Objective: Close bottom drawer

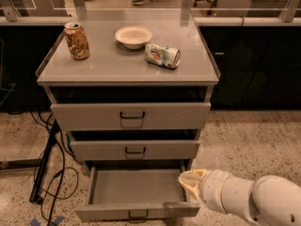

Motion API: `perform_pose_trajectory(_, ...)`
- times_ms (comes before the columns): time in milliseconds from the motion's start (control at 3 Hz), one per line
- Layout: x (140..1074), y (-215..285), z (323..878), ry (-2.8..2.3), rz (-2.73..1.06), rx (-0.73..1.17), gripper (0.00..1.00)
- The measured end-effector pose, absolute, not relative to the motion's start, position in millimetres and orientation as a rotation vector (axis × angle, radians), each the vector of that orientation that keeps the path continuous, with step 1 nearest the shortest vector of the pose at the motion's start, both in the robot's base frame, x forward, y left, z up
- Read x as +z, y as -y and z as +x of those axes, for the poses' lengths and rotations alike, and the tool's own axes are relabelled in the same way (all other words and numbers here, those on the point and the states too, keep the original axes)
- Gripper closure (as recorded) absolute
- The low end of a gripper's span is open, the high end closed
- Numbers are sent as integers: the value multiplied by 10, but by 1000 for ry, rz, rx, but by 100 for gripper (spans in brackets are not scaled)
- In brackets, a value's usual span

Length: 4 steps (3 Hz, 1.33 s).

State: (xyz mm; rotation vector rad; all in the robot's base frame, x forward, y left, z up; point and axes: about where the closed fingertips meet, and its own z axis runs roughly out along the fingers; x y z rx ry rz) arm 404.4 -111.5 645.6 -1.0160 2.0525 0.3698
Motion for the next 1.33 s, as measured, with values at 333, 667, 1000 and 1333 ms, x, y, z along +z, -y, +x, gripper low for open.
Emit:
perform_pose_trajectory(333,6455,1114,4044,-2053,-1016,370,100)
perform_pose_trajectory(667,6372,1079,4032,-2069,-1020,378,100)
perform_pose_trajectory(1000,5963,1126,3997,-2156,-976,415,100)
perform_pose_trajectory(1333,5395,1284,3990,-2243,-914,441,100)
